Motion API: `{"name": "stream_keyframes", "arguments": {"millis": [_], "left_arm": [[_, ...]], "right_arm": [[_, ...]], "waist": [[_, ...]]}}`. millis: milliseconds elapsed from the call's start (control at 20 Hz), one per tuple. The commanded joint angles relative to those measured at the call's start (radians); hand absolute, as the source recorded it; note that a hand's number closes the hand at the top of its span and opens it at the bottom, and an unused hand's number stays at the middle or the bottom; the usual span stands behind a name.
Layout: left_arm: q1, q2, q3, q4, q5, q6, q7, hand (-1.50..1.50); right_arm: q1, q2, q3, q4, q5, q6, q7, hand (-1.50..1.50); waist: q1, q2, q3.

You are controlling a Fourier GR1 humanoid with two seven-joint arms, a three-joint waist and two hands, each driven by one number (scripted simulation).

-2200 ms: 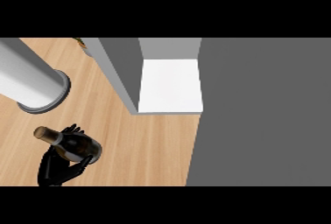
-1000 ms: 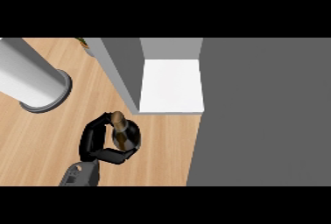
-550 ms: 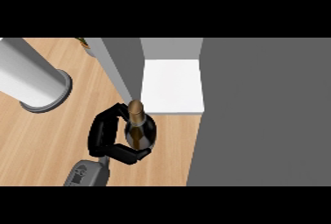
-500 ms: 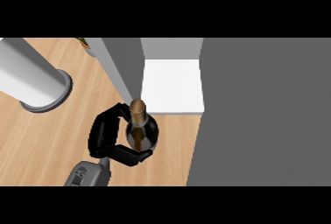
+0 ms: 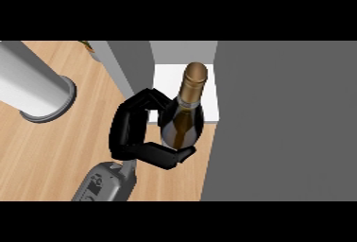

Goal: Pick up the wine, place it into the cabinet and close the cabinet

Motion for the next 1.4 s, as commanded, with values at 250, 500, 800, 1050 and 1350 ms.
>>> {"name": "stream_keyframes", "arguments": {"millis": [250, 500, 800, 1050, 1350], "left_arm": [[-0.244, 0.000, 0.023, 0.023, 0.026, 0.166, 0.262, 1.50], [-0.360, 0.000, 0.020, 0.157, 0.027, 0.250, 0.185, 1.50], [-0.425, 0.009, 0.042, 0.293, -0.074, 0.224, 0.156, 1.50], [-0.395, 0.000, 0.002, 0.379, -0.064, 0.248, 0.015, 1.50], [-0.384, 0.000, -0.030, 0.454, 0.011, 0.257, -0.047, 1.50]], "right_arm": [[0.005, 0.003, -0.024, -0.084, -0.080, -0.004, 0.055, -1.50], [-0.039, -0.020, -0.063, -0.070, -0.107, -0.002, 0.080, -1.50], [-0.048, -0.024, -0.065, -0.079, -0.102, -0.007, 0.112, -1.50], [0.034, -0.007, -0.092, -0.080, -0.153, 0.040, 0.033, -1.50], [-0.003, -0.002, -0.045, -0.073, -0.103, 0.020, 0.057, -1.50]], "waist": [[-0.001, 0.001, -0.001], [-0.007, 0.003, -0.001], [-0.008, 0.002, -0.001], [-0.011, 0.005, 0.000], [-0.009, 0.004, -0.001]]}}
